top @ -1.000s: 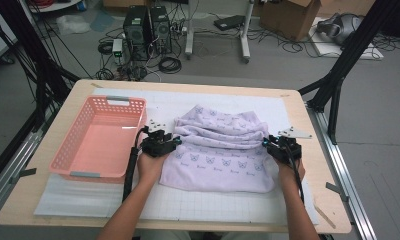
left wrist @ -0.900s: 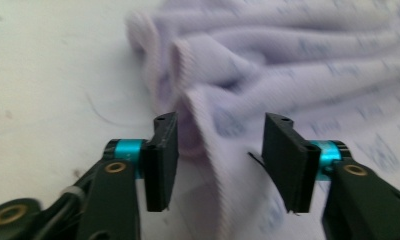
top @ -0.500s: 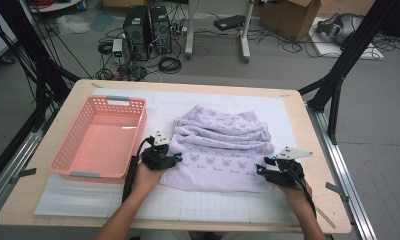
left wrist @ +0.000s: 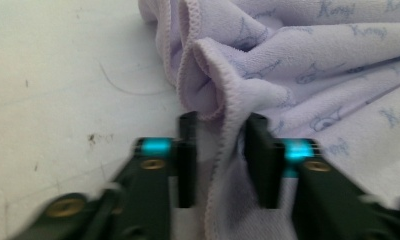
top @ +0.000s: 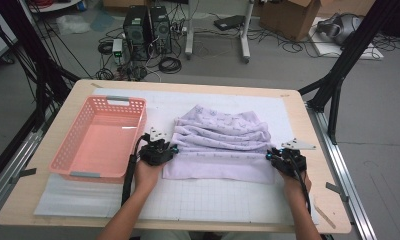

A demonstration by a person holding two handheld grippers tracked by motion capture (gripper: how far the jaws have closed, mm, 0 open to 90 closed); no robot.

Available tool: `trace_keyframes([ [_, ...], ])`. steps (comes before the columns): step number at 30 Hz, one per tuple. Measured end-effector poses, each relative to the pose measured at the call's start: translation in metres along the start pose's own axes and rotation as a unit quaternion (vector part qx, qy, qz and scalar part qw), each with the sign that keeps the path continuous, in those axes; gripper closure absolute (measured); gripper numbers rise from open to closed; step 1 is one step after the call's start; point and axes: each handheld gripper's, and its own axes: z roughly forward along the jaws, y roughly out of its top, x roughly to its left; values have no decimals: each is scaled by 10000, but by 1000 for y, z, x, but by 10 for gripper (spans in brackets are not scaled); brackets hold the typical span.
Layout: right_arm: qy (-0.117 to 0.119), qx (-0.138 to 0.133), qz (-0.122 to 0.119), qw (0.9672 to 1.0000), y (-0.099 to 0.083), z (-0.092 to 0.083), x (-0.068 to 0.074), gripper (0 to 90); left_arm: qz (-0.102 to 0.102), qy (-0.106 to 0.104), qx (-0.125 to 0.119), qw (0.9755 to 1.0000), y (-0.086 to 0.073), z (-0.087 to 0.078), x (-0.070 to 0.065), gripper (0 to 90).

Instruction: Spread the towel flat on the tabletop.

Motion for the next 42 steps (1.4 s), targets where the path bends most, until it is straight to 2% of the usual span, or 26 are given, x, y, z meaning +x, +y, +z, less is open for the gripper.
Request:
trace_keyframes([
  [1,25,-78,63,9999,0,-4,-1,629,16,-82,45,10000,-1,-2,0,569],
  [2,49,-167,111,9998,-1,-9,-2,613,119,-134,60,9998,-2,-6,-1,539],
  [4,137,-335,108,9993,-3,-21,-3,605,172,-228,-53,9996,-5,-14,-4,514],
  [6,160,-424,75,9989,-6,-32,-2,601,229,-258,-37,9994,-8,-20,-4,474],
  [10,108,-634,-22,9979,-11,-52,-2,591,256,-465,1,9986,-21,-32,-4,465],
  [11,109,-681,21,9976,-13,-58,-3,591,270,-532,29,9982,-24,-34,-5,466],
  [14,238,-745,62,9969,-18,-69,-1,588,336,-647,107,9973,-27,-38,-9,466],
  [17,510,-545,13,9972,-26,-69,8,554,379,-659,159,9970,-30,-38,-12,467],
  [20,610,-275,-142,9977,-33,-63,15,535,330,-654,150,9972,-30,-38,-12,471],
  [22,661,-123,-122,9977,-36,-60,17,517,291,-652,168,9973,-30,-38,-12,470],
  [24,715,87,-110,9973,-40,-57,19,491,346,-652,184,9971,-31,-38,-12,472],
  [26,636,387,-283,9968,-45,-52,22,505,355,-670,202,9969,-32,-39,-13,522],
  [27,639,272,-217,9974,-48,-53,21,526,402,-648,225,9968,-33,-40,-14,553],
  [28,669,278,-140,9973,-49,-54,21,586,508,-621,247,9965,-34,-41,-15,648],
  [30,709,297,-205,9968,-49,-57,22,775,677,-618,241,9955,-36,-44,-17,866],
  [31,737,293,-248,9965,-50,-58,23,826,661,-600,250,9957,-38,-46,-19,874],
  [33,696,310,-389,9963,-52,-63,28,838,579,-591,224,9963,-40,-50,-20,878],
  [38,778,291,-159,9964,-64,-79,29,837,366,-695,159,9968,-52,-65,-23,879],
  [42,801,275,-133,9963,-74,-94,33,835,310,-752,138,9966,-63,-78,-31,879],
])
